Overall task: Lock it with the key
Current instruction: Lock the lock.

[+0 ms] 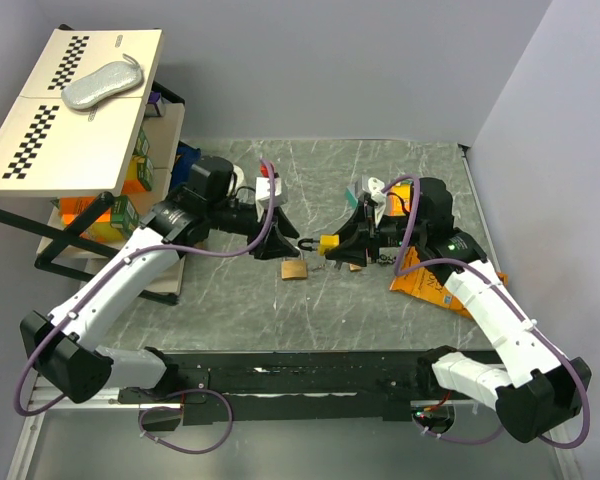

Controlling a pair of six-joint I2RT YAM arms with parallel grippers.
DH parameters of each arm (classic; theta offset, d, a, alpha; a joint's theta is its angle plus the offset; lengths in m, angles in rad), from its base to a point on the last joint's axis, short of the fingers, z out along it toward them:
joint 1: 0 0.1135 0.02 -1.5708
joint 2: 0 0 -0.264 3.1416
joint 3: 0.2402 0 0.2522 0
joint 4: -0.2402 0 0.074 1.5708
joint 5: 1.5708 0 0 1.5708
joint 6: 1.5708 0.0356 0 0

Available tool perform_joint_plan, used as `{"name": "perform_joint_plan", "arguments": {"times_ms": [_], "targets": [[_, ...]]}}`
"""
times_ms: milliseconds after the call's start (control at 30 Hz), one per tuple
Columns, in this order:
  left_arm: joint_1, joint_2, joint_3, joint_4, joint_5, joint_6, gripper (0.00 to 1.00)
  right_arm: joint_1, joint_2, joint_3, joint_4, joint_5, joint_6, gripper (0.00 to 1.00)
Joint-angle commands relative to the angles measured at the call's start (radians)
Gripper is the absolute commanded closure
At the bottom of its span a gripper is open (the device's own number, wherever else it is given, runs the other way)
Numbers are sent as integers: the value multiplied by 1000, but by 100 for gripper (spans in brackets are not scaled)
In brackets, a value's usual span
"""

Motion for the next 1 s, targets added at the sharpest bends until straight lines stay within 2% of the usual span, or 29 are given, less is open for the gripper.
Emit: {"name": "perform_joint_plan", "arguments": {"times_ms": [0,133,300,400,500,533,567,800,967], "targets": [[-15,-4,5,70,-5,8,52,8,-7,68,30,-54,-1,100],[-35,10,13,67,12,-1,63,8,-1,71,34,-53,-10,100],[-48,13,-10,82,7,-4,69,9,4,71,47,-39,-10,100],[-49,13,-19,104,12,-19,76,8,8,74,50,-28,-12,100],[-57,10,-19,125,19,-44,88,9,10,77,54,-18,-15,100],[-61,10,-19,128,21,-53,97,11,12,77,62,-19,-13,100],[-65,13,-19,131,24,-57,99,13,15,77,67,-15,-10,100],[-80,40,-21,206,61,-157,99,59,36,81,85,18,-67,100],[-98,54,-33,289,61,-212,99,89,73,91,149,-27,-1,100]]}}
